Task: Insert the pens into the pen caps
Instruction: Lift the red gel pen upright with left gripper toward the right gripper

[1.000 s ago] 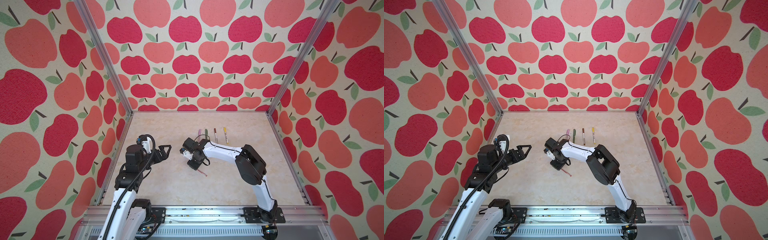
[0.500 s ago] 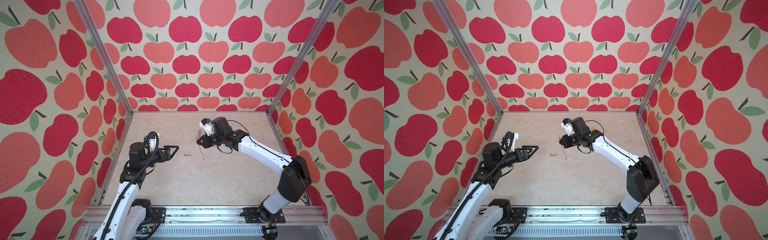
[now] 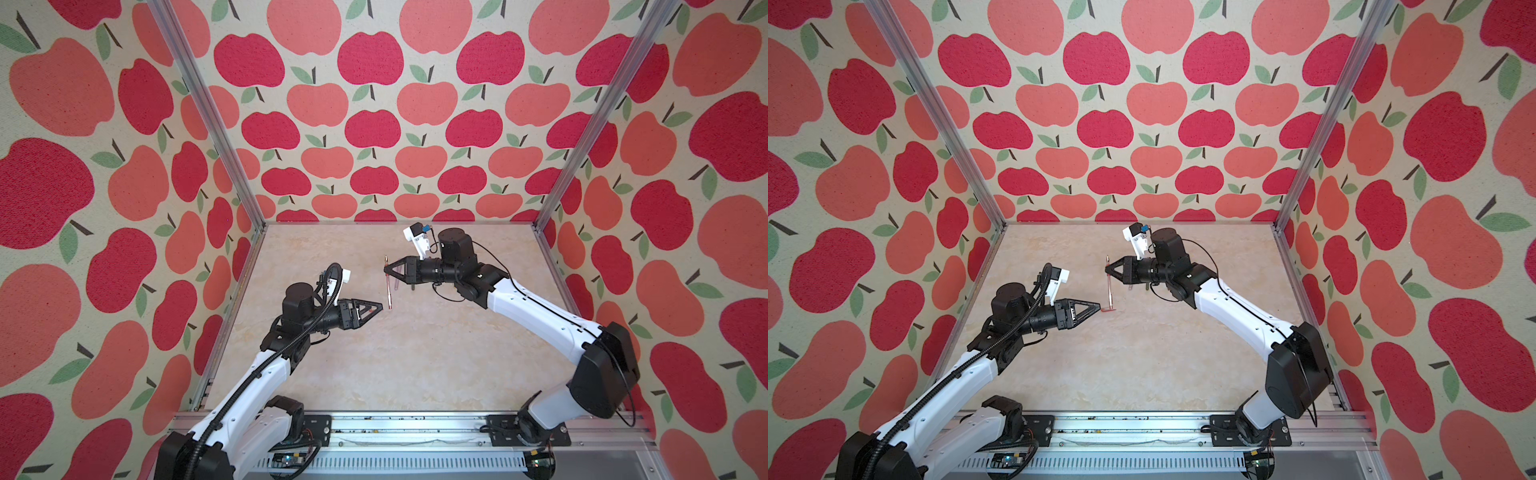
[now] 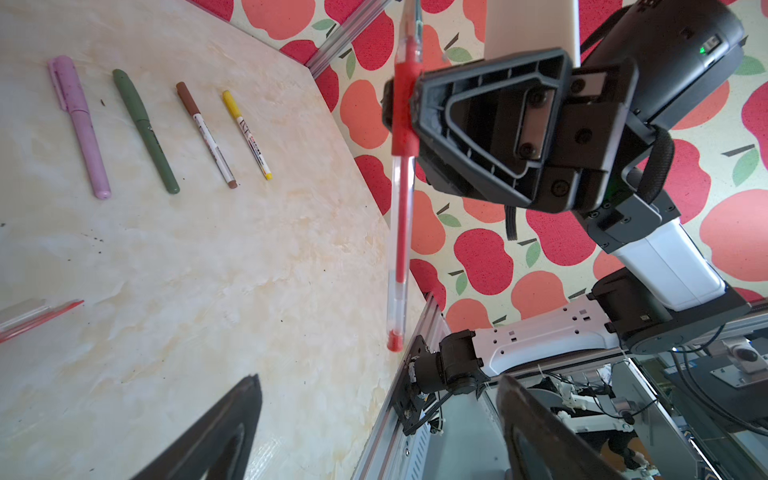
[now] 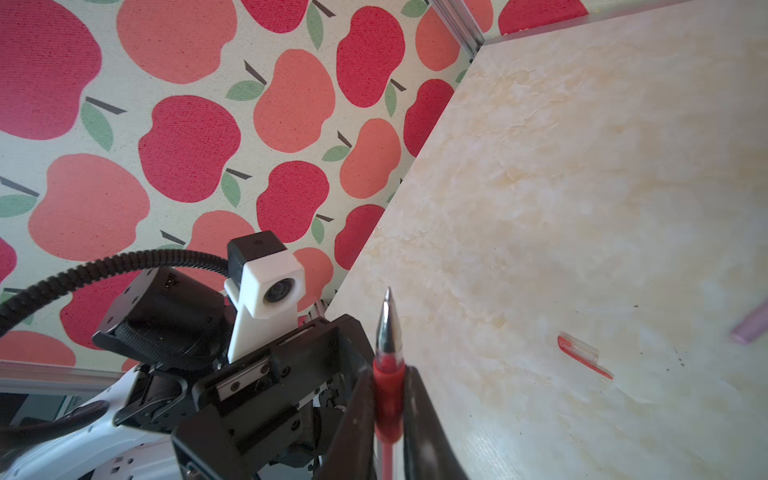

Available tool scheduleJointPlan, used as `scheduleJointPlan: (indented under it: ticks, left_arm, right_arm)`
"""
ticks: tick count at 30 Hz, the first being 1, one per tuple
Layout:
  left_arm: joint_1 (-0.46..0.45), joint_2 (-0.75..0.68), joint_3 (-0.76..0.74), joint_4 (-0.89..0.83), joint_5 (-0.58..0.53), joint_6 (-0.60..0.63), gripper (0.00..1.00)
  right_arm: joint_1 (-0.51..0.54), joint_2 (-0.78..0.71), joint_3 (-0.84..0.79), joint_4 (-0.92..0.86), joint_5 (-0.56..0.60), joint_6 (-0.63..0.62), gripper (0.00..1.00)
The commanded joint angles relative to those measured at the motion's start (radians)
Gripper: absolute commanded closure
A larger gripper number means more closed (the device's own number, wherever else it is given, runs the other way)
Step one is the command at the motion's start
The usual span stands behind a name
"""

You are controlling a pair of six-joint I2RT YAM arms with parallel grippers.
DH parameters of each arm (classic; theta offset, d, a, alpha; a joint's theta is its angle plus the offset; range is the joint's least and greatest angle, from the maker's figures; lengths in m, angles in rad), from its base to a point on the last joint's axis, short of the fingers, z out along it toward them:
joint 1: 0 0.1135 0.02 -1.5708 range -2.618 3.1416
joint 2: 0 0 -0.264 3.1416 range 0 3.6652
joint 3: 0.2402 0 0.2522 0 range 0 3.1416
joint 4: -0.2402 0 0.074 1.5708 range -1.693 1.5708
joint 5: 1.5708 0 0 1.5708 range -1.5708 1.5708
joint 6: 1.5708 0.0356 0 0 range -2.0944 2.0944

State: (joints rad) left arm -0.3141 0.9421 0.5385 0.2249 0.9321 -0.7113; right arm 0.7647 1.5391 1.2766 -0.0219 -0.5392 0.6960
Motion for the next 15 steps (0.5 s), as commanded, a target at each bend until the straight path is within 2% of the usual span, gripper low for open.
scheduleJointPlan:
  ticks: [1, 6, 15]
  left_arm:
    - [-0.010, 0.014, -0.013, 0.115, 0.003, -0.024, 0.15]
    - [-0.016, 0.034, -0.020, 0.207, -0.014, -0.071, 0.20]
    - [-0.026, 0.063, -0.012, 0.238, -0.005, -0.094, 0.44]
  right_arm:
    - [0.028, -0.001, -0.001, 0.049, -0.067, 0.036, 0.84]
    - [0.061, 0.002, -0.004, 0.050, -0.067, 0.026, 0.84]
    - [0.077, 0.010, -0.006, 0.067, -0.079, 0.024, 0.84]
